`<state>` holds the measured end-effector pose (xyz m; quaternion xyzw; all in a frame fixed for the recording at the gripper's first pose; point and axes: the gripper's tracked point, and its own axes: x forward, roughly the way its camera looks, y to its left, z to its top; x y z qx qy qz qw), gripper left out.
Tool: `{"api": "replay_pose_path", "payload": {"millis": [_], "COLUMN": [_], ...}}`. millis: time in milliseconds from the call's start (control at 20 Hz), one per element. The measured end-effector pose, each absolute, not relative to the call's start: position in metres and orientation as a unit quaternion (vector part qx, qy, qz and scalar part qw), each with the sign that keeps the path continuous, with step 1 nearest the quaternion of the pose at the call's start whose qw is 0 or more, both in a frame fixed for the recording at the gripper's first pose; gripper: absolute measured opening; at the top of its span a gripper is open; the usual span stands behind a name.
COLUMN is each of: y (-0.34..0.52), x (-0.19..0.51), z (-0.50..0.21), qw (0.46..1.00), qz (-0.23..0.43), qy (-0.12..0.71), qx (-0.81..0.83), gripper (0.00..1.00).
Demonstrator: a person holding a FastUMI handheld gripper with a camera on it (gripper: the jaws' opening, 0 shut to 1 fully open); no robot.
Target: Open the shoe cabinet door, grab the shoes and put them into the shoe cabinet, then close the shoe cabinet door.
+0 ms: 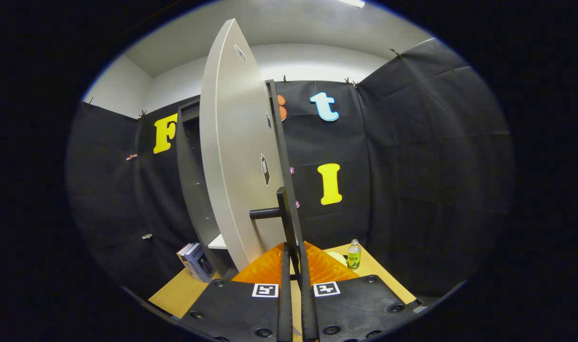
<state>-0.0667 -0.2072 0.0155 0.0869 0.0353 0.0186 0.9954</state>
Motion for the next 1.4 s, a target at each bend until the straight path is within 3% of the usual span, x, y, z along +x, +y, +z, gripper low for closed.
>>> {"api": "replay_pose_path", "payload": {"millis": [350, 500, 700, 800, 850, 1000, 1250, 1400], "y": [-0.233, -0.204, -0.130, -0.098, -0.084, -0.041, 0.004, 0.017], "x": [-0.100, -0.117, -0.131, -0.133, -0.133, -0.138, -0.130, -0.122], "z": [0.013, 0.013, -0.016, -0.045, -0.067, -0.142, -0.273, -0.343], "qw": [0.994, 0.994, 0.986, 0.978, 0.973, 0.952, 0.914, 0.900], "qz": [-0.033, -0.006, 0.091, 0.126, 0.137, 0.171, 0.186, 0.174], "qy": [0.039, 0.053, 0.102, 0.139, 0.164, 0.242, 0.354, 0.393], "qx": [0.097, 0.100, 0.091, 0.087, 0.085, 0.073, 0.073, 0.074], "gripper": [0.14, 0.27, 0.40, 0.47, 0.56, 0.65, 0.94, 0.97]}}
